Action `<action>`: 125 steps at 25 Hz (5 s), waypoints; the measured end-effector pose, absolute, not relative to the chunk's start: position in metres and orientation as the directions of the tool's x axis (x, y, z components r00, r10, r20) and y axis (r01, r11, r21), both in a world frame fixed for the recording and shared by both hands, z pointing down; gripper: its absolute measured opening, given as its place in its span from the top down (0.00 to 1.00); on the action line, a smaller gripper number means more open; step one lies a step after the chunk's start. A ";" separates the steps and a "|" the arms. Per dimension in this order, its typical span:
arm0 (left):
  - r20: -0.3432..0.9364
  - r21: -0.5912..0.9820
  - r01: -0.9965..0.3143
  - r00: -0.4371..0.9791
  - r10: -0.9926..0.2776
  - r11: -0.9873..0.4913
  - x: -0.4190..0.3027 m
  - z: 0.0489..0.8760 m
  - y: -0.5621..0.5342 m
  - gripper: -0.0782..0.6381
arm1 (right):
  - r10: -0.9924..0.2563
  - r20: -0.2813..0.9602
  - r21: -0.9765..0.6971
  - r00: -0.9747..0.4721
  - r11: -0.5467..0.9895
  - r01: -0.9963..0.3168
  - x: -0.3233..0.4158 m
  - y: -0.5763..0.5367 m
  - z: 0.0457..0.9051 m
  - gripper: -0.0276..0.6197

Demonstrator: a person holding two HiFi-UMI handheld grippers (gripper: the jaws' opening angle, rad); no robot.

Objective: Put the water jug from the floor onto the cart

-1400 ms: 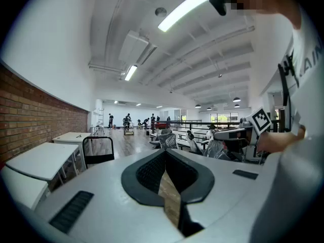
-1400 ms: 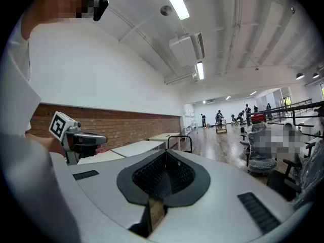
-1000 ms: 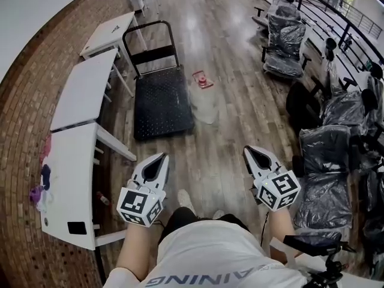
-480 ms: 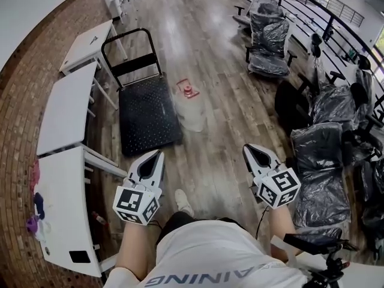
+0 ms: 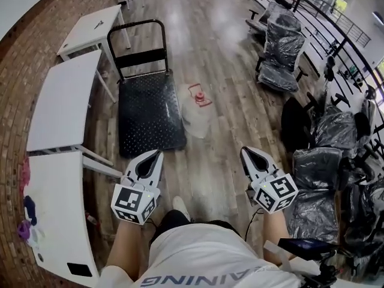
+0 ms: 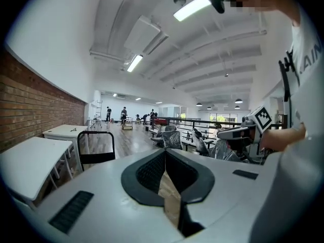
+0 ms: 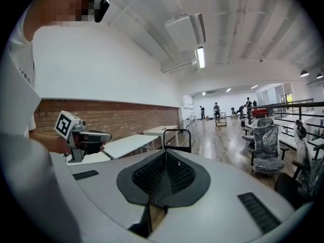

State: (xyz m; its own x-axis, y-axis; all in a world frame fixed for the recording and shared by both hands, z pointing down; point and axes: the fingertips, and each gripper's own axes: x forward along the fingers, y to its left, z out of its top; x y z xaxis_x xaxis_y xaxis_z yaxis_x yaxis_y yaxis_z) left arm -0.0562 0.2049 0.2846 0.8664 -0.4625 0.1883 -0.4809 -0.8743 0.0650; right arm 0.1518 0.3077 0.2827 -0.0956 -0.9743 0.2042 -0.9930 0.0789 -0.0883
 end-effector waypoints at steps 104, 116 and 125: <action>0.518 0.214 -0.754 0.626 -0.583 -0.621 0.054 0.551 -0.184 0.89 | -0.586 0.797 0.001 -0.147 0.246 -0.969 0.364 -0.201 0.841 0.34; 0.515 0.223 -0.762 0.622 -0.590 -0.608 0.044 0.545 -0.182 0.89 | -0.577 0.806 0.016 -0.132 0.245 -0.969 0.367 -0.197 0.839 0.47; 0.498 0.222 -0.769 0.618 -0.608 -0.600 0.033 0.530 -0.183 0.89 | -0.618 0.780 0.035 -0.102 0.205 -0.978 0.365 -0.180 0.754 0.47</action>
